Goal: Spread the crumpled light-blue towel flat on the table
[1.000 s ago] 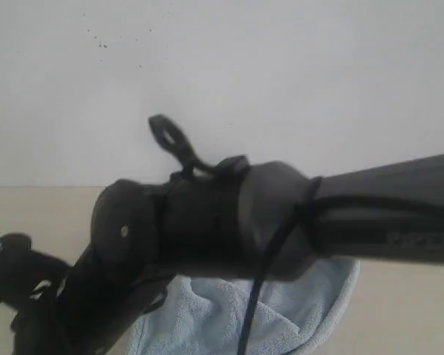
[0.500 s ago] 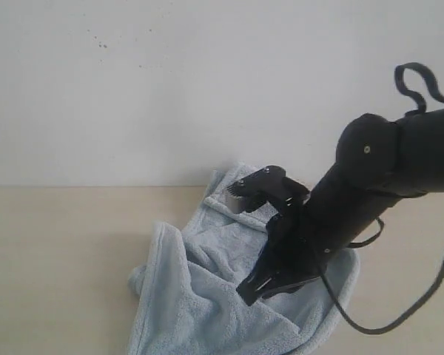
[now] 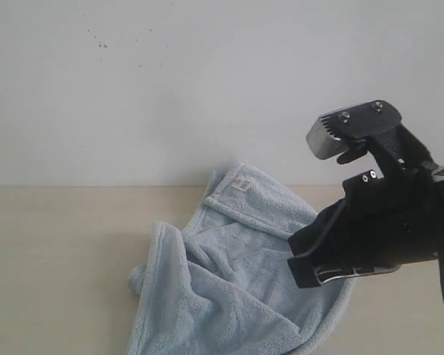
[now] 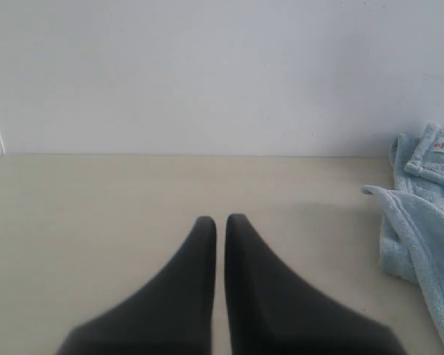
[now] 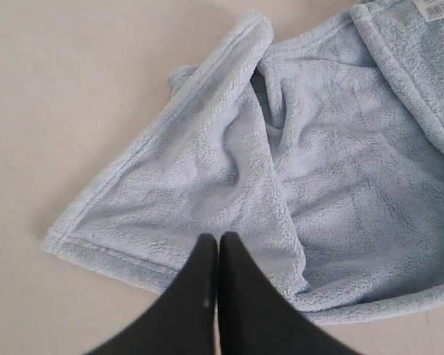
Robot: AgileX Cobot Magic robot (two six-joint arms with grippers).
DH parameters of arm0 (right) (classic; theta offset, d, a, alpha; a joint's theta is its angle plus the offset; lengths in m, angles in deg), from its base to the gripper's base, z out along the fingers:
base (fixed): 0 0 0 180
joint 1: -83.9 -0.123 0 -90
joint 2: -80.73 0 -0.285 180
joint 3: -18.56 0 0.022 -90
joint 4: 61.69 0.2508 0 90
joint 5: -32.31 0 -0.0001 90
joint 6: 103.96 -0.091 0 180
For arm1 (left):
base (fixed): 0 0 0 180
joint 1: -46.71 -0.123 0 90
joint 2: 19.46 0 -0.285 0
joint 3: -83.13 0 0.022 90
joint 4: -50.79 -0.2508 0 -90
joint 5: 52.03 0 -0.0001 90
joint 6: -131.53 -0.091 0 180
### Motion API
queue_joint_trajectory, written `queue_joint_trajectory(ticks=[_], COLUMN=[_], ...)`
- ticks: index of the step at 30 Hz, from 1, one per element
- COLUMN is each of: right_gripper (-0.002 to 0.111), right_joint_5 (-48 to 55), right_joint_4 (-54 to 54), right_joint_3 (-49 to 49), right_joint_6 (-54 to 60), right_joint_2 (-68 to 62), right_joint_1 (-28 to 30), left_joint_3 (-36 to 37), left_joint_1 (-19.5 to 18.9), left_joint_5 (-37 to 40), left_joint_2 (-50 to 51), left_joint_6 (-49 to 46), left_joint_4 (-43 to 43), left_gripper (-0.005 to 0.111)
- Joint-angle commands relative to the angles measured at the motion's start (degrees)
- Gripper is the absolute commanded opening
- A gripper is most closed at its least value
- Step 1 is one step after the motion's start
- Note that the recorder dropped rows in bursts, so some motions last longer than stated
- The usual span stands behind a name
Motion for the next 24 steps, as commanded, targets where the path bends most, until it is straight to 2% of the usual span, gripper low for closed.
queue_joint_trajectory(ticks=[1,3,5,7,10,15,17,20,24], right_gripper=[0.000,0.000,0.000,0.000,0.000,0.000,0.000,0.000,0.000], right_joint_5=[0.7,0.8,0.8,0.7,0.2,-0.8,-1.9,-3.7,-6.2], right_joint_4=[0.4,0.4,0.4,0.4,0.4,0.1,0.1,0.0,-1.6], right_joint_3=[0.2,0.2,0.2,0.2,0.2,0.2,0.2,0.2,0.2], right_joint_6=[0.0,0.0,0.0,0.0,0.0,0.5,1.4,3.0,3.3], right_joint_2=[0.8,0.8,0.8,0.8,0.8,0.8,0.8,0.8,0.8], right_joint_1=[0.2,0.2,0.2,0.2,0.2,0.2,0.2,0.2,0.2], left_joint_3=[0.2,0.2,0.2,0.2,0.2,-0.1,-1.4,-3.2,-3.4], left_joint_1=[-0.2,-0.2,-0.2,-0.2,-0.2,-0.2,0.2,1.0,1.1], left_joint_5=[-0.6,-2.3,-7.1,-7.1,-3.7,-2.3,1.5,4.9,6.6], left_joint_2=[-0.1,-0.1,-0.1,-0.1,-0.1,-0.1,-0.1,-0.1,-0.1], left_joint_6=[0.0,3.7,10.9,19.2,21.3,21.3,18.4,4.9,-23.4], left_joint_4=[0.5,3.7,12.5,21.7,25.4,36.0,39.7,51.4,76.1], left_gripper=[0.004,0.004,0.004,0.004,0.004,0.004,0.004,0.004,0.004])
